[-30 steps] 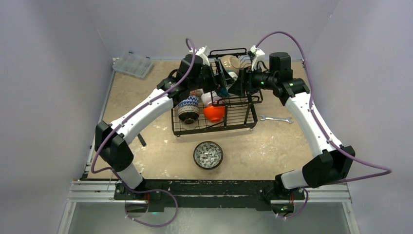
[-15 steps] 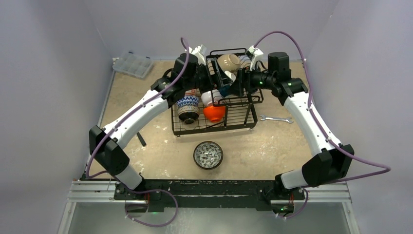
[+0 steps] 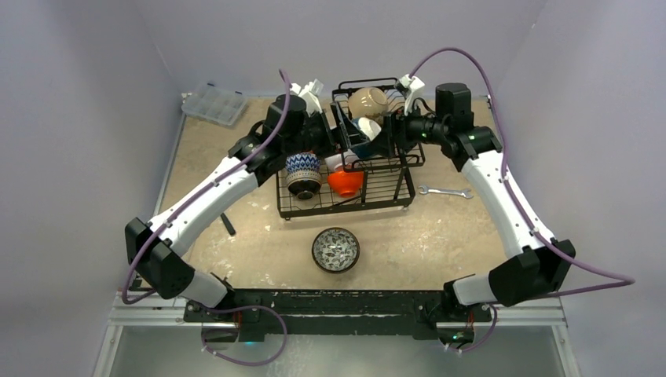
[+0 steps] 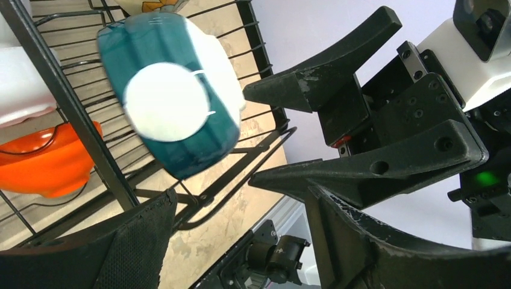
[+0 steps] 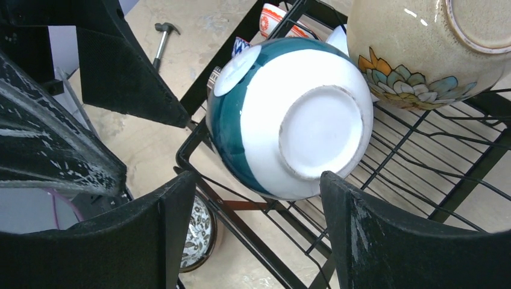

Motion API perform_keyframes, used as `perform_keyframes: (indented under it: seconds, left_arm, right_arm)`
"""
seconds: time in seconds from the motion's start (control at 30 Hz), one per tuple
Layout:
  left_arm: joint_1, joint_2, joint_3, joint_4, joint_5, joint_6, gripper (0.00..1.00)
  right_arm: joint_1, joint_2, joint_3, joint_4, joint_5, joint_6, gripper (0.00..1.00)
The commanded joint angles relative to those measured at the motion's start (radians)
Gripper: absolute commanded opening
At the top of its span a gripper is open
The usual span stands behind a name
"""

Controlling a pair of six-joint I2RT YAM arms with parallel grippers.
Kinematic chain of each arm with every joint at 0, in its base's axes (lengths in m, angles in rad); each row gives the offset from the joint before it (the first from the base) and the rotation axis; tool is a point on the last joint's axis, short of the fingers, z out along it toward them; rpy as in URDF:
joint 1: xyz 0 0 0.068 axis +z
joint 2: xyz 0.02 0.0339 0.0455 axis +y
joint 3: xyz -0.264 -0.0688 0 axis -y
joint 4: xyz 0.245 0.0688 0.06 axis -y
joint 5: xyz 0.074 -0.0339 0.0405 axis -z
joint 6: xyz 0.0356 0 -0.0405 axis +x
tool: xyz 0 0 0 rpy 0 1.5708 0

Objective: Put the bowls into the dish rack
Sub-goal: Turn the bowl upside down on the dish rack, then adjust the bowl in the dish rack.

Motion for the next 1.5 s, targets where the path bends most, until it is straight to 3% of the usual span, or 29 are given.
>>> perform_keyframes:
  seconds: [0.0,0.37,0.57,1.03,1.47]
  left_arm:
    - [-0.002,-0.073,-0.01,-0.037,-0.027,0.045,0.78]
    - [0.013,-0.156,-0.042,-0.137,-0.247,0.213,0.92]
    - [0.064,-0.189,-0.074,-0.144,-0.249,0.268,0.99]
    - [0.095,-0.239,-0.197,-0.118,-0.204,0.266,0.99]
    - [0.096,-0.246,-0.262,-0.089,-0.188,0.227,0.99]
  right_arm:
    - [0.006,-0.055,0.06,-0.016,-0.004,-0.062,0.78]
    - [-0.01,0.002,0.16,0.048,0.14,0.106,0.79]
    - [-0.012,0.119,0.244,0.046,0.189,0.169,0.8]
    - [-0.013,0.334,0.442,-0.011,0.359,0.13,0.8]
    - [-0.013,0.412,0.446,0.078,0.097,0.179,0.8]
